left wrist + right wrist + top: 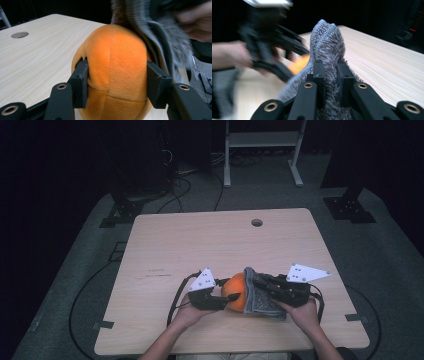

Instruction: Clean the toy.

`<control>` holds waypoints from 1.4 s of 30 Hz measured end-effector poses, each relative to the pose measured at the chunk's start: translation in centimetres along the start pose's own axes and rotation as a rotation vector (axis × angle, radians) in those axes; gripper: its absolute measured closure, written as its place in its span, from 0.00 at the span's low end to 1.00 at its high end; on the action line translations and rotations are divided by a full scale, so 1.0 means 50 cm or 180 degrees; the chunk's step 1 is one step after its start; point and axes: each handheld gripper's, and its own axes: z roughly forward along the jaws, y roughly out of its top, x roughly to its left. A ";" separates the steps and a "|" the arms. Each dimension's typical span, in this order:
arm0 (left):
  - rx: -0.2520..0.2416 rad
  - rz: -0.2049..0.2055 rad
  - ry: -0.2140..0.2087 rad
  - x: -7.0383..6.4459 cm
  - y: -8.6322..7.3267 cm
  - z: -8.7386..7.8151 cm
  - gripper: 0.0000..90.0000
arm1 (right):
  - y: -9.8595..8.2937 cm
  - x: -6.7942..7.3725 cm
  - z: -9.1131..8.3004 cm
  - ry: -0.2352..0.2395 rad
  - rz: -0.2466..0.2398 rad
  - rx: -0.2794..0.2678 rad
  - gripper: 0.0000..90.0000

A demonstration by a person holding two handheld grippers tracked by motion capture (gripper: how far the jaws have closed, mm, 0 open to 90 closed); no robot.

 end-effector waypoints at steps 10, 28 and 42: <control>0.0079 -0.0063 0.0011 -0.006 -0.002 -0.015 0.50 | -0.008 0.007 0.032 0.0025 -0.0077 0.0160 0.89; 0.0061 0.0044 -0.0075 0.000 -0.007 -0.015 0.53 | 0.016 0.027 0.020 0.0108 -0.0143 0.0067 0.88; 0.0064 -0.0117 -0.0028 0.014 -0.016 -0.020 0.54 | -0.026 -0.030 0.012 -0.0217 0.0101 0.0248 0.88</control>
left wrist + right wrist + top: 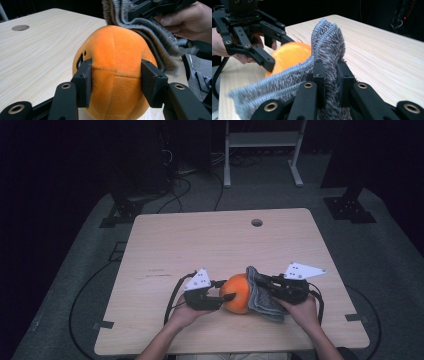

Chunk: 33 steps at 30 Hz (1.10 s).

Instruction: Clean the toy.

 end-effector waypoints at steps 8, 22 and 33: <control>-0.0036 -0.0133 -0.0003 0.017 -0.004 -0.003 0.37 | 0.009 0.044 -0.001 0.0419 -0.0207 -0.0101 0.88; -0.0186 -0.0729 -0.0120 0.015 0.007 -0.005 0.51 | 0.020 0.052 0.002 0.0346 -0.0047 -0.0389 0.88; 0.0022 -0.0458 -0.0025 0.009 0.002 -0.005 0.27 | 0.004 0.047 0.029 0.0236 -0.0102 -0.0134 0.88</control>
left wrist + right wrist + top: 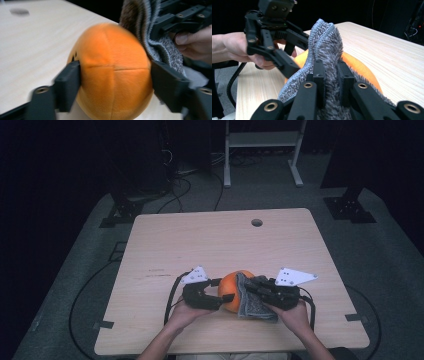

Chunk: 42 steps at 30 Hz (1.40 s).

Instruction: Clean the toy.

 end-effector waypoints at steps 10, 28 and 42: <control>0.0168 0.1290 0.0270 -0.031 -0.010 0.022 0.13 | -0.003 -0.004 0.010 0.0054 -0.0001 0.0006 0.88; -0.0209 0.0302 0.0347 -0.013 0.002 0.004 0.49 | 0.015 0.006 -0.011 0.0035 0.0036 -0.0126 0.88; -0.0053 0.0198 0.0243 -0.007 -0.002 -0.002 0.35 | -0.016 -0.024 -0.002 -0.0156 0.0104 0.0153 0.88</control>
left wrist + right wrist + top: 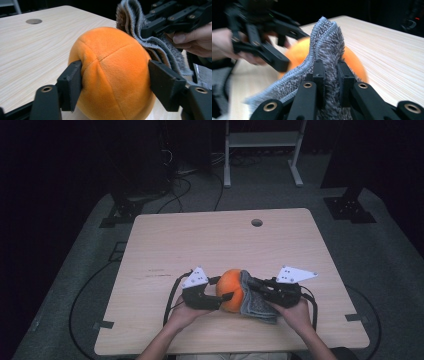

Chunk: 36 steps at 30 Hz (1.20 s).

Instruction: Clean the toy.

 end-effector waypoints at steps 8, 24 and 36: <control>-0.0044 -0.0062 0.0060 0.007 -0.002 0.004 0.37 | 0.008 0.024 -0.009 0.0283 -0.0038 -0.0159 0.88; -0.0010 0.0647 0.0036 -0.006 0.007 0.006 0.31 | -0.003 -0.017 0.002 0.0066 0.0038 -0.0048 0.88; 0.0010 0.0336 0.0099 0.007 -0.001 0.002 0.47 | 0.020 0.021 0.014 0.0129 -0.0194 -0.0099 0.88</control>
